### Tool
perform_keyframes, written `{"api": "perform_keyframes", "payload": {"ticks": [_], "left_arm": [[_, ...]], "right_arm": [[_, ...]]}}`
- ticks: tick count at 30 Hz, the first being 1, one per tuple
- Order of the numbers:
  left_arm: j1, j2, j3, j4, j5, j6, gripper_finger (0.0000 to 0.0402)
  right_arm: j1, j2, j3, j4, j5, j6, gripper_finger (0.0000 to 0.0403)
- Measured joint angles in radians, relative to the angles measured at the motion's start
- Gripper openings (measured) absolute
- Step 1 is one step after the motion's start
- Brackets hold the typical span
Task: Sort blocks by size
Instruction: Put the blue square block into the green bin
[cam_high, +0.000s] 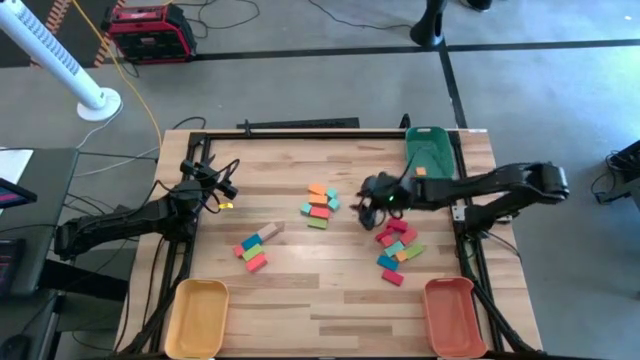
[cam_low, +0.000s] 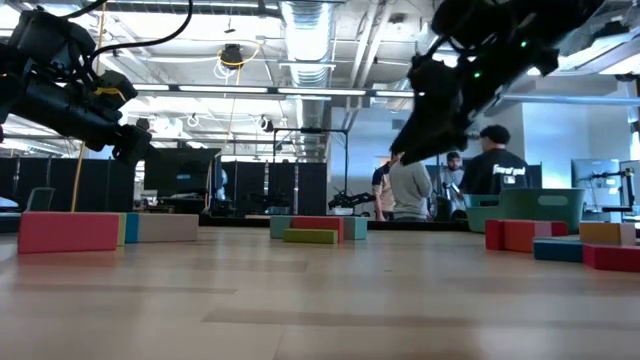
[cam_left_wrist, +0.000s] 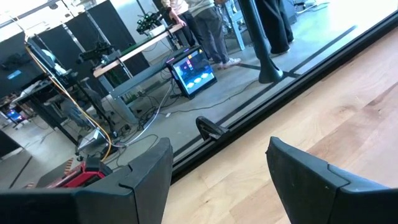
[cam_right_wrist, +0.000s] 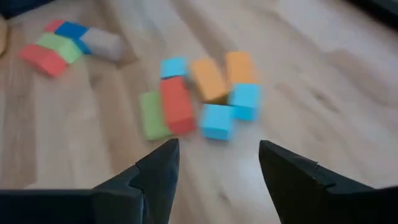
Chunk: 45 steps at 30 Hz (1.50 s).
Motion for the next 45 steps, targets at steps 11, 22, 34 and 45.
{"api": "perform_keyframes", "payload": {"ticks": [11,22,34,45], "left_arm": [[0.000,0.000,0.000,0.000,0.000,0.000,0.0247],[0.000,0.000,0.000,0.000,0.000,0.000,0.0247],[0.000,0.000,0.000,0.000,0.000,0.000,0.0247],[0.000,0.000,0.000,0.000,0.000,0.000,0.0247]], "right_arm": [[0.027,0.305,0.035,0.219,0.015,-0.022,0.0254],[-0.012,0.434,0.131,0.193,0.068,-0.087,0.0298],[-0.032,0.492,0.135,0.234,0.090,-0.051,0.0311],[-0.040,0.492,0.134,0.242,0.090,-0.049,0.0253]]}}
